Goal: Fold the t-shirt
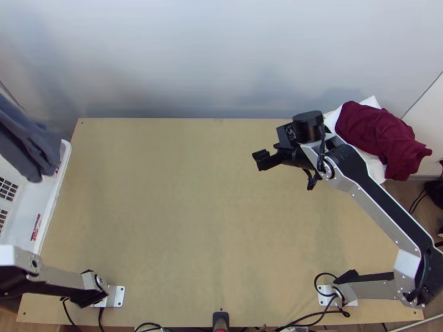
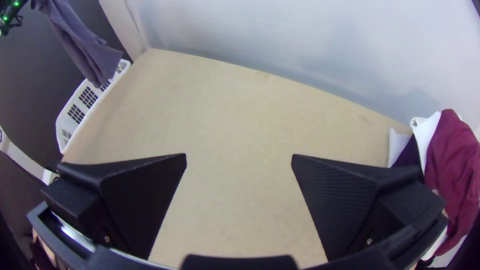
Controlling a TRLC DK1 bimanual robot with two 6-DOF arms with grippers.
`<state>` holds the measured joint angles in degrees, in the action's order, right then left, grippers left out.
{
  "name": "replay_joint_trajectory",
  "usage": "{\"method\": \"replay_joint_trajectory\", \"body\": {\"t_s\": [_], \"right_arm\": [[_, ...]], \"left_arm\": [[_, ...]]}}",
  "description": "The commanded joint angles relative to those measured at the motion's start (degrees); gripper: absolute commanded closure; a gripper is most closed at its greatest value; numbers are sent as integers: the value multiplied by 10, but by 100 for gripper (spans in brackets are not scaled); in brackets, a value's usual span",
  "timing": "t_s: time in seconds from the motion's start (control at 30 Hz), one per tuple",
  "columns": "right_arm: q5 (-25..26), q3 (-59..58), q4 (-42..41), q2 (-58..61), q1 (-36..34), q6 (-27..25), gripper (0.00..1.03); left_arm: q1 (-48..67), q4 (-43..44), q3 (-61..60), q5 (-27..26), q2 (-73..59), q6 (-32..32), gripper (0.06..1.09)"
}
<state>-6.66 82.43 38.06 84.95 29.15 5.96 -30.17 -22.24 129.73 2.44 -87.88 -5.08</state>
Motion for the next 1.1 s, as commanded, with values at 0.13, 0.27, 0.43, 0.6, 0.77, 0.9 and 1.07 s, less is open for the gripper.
{"method": "replay_joint_trajectory", "body": {"t_s": [0.13,0.27,0.43,0.6,0.77,0.9,1.07], "right_arm": [[0,-71,-45,-43,-21,14,5],[0,-88,-57,-55,-29,18,5],[0,-120,-84,-78,-43,28,5],[-1,-154,-116,-107,-61,33,5],[-2,-167,-124,-120,-89,49,5],[-50,-185,-142,-138,-144,114,5],[-75,-234,-181,-186,-197,152,5]], "left_arm": [[143,84,-1,22,46,-39,105],[231,87,-3,45,51,-92,105],[354,103,-12,78,50,-178,105],[490,150,-28,125,43,-277,105],[608,180,-29,174,20,-318,105],[684,200,-34,205,-4,-324,105],[777,240,-35,213,-47,-339,105]]}}
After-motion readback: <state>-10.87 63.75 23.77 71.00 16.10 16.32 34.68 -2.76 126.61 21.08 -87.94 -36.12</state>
